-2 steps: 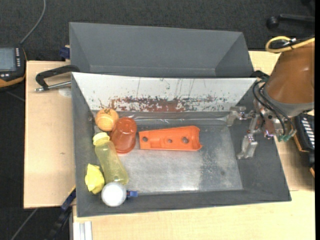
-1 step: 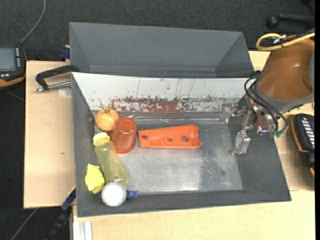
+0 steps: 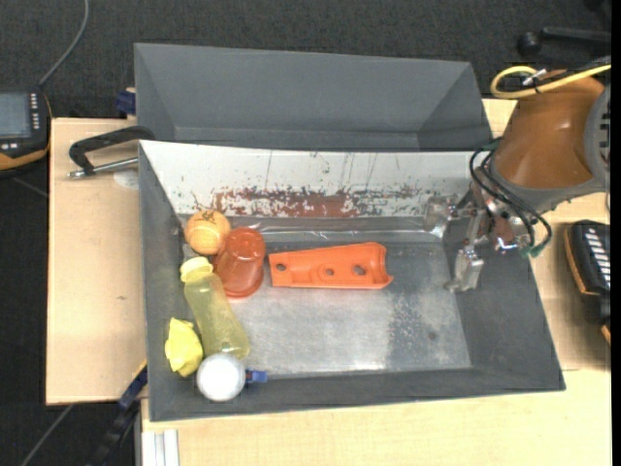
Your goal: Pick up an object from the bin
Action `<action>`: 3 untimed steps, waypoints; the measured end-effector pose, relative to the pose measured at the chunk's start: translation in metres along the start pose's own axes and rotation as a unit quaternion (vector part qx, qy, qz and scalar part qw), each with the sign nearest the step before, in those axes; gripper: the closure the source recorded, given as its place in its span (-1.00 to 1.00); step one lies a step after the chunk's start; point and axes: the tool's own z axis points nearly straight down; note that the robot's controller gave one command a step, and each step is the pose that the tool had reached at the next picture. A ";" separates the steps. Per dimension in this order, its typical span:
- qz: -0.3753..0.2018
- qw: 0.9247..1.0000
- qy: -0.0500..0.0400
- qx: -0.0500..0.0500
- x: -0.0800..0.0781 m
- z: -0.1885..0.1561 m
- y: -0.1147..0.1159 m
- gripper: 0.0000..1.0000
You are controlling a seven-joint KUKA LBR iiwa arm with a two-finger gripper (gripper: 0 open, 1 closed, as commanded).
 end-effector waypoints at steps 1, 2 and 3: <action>0.001 1.000 0.002 -0.001 0.005 0.021 0.053 -1.00; 0.065 0.998 0.000 -0.003 0.005 0.039 0.083 -1.00; 0.056 0.998 -0.001 -0.001 0.000 0.049 0.081 -1.00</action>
Offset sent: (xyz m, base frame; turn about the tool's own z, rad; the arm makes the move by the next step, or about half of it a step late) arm -0.0213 0.0726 -0.0499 0.1842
